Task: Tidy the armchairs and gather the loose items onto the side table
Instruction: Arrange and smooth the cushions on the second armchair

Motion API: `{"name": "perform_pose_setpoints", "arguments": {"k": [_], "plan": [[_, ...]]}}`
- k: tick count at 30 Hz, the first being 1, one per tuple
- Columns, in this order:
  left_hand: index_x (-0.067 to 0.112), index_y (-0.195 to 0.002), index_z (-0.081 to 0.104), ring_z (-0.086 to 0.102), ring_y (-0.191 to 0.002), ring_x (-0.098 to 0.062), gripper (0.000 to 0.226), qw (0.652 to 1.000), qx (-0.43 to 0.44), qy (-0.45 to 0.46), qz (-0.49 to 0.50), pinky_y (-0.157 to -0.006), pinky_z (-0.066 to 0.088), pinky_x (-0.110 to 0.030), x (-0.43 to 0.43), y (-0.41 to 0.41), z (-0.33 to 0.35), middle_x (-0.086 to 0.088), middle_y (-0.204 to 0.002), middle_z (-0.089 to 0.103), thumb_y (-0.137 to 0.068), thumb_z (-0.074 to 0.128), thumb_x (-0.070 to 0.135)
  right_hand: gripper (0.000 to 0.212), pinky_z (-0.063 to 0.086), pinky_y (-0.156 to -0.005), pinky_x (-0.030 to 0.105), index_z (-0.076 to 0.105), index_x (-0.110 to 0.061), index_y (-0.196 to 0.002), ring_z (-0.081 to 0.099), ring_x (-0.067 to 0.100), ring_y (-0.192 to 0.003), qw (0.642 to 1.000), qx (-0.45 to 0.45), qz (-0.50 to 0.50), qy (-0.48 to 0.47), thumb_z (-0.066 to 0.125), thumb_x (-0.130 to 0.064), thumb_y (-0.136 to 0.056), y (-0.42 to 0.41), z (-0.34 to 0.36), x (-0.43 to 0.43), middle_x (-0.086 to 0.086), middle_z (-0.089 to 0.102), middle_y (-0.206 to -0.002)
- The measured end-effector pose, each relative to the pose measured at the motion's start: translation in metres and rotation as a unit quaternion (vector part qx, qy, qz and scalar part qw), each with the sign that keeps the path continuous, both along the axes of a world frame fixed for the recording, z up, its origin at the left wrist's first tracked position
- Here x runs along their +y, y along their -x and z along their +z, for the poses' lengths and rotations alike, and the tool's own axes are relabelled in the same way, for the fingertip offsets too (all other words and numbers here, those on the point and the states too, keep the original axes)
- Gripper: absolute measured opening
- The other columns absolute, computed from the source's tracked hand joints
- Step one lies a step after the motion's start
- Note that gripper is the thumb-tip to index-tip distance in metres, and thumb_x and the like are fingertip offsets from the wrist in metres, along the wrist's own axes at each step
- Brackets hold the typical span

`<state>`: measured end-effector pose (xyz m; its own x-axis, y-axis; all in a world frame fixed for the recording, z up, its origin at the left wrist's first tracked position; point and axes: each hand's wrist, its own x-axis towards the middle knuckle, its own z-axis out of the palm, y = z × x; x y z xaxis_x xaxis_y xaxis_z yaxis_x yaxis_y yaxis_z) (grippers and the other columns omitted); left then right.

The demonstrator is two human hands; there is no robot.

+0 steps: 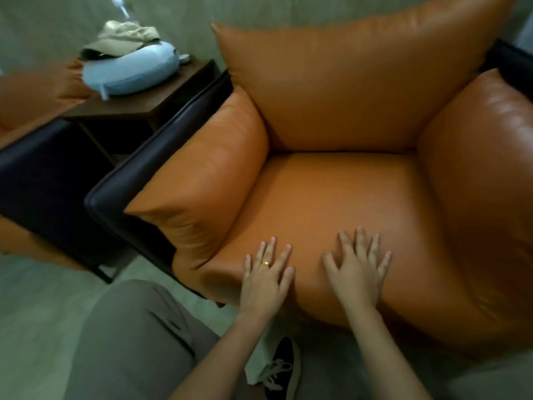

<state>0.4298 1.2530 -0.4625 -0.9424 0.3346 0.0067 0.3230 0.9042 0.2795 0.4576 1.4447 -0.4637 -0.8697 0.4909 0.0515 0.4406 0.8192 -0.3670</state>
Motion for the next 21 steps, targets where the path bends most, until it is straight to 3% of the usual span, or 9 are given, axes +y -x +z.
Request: {"name": "perform_pose_setpoints", "arguments": {"k": [4,10,14,18,21], "plan": [[0.047,-0.155,0.007,-0.012,-0.152,-0.013,0.058,1.0,-0.021,-0.018,-0.001,-0.123,0.003,-0.05,-0.042,-0.03,-0.01,0.013,-0.166,-0.007,-0.102,0.031,0.052,0.069,-0.006,-0.122,0.057,0.011,-0.037,-0.159,-0.014,0.029,-0.154,0.997,-0.035,0.06,-0.034,0.021,-0.066,-0.097,-0.002,-0.001,-0.032,-0.001,-0.002,-0.169],[0.047,-0.152,-0.017,-0.024,-0.149,-0.008,0.07,0.999,-0.038,-0.031,0.007,-0.125,0.005,-0.046,-0.097,-0.049,-0.044,0.021,-0.159,-0.029,-0.103,0.033,0.051,0.063,-0.008,-0.12,0.061,-0.001,-0.038,-0.159,-0.019,0.032,-0.152,0.993,-0.044,0.102,-0.044,0.018,-0.057,-0.102,-0.018,-0.018,-0.094,0.0,-0.007,-0.168],[0.042,-0.15,-0.026,-0.008,-0.152,-0.008,0.077,0.98,-0.018,-0.161,0.116,-0.124,0.02,-0.042,-0.123,-0.051,-0.059,0.021,-0.159,-0.028,-0.104,0.036,0.044,0.059,-0.01,-0.119,0.063,0.003,-0.037,-0.159,-0.014,0.034,-0.153,0.991,-0.046,0.109,-0.055,0.017,-0.053,-0.104,-0.004,-0.02,-0.121,-0.001,-0.002,-0.168],[0.041,-0.15,-0.024,-0.009,-0.151,-0.004,0.073,0.919,0.006,-0.332,0.213,-0.121,0.011,-0.03,-0.127,-0.035,-0.045,0.014,-0.163,-0.021,-0.104,0.033,0.048,0.061,-0.011,-0.118,0.061,0.006,-0.035,-0.16,-0.006,0.033,-0.154,0.979,-0.058,0.177,-0.084,0.018,-0.054,-0.103,0.017,-0.018,-0.151,-0.002,0.005,-0.169],[0.04,-0.15,-0.025,-0.005,-0.152,-0.008,0.073,0.89,0.039,-0.385,0.24,-0.118,0.011,-0.026,-0.132,-0.015,-0.032,0.01,-0.165,-0.018,-0.102,0.028,0.056,0.06,-0.007,-0.119,0.061,0.004,-0.036,-0.159,-0.006,0.031,-0.155,0.962,-0.066,0.247,-0.1,0.014,-0.054,-0.103,0.034,-0.013,-0.166,-0.004,0.003,-0.169]]}}
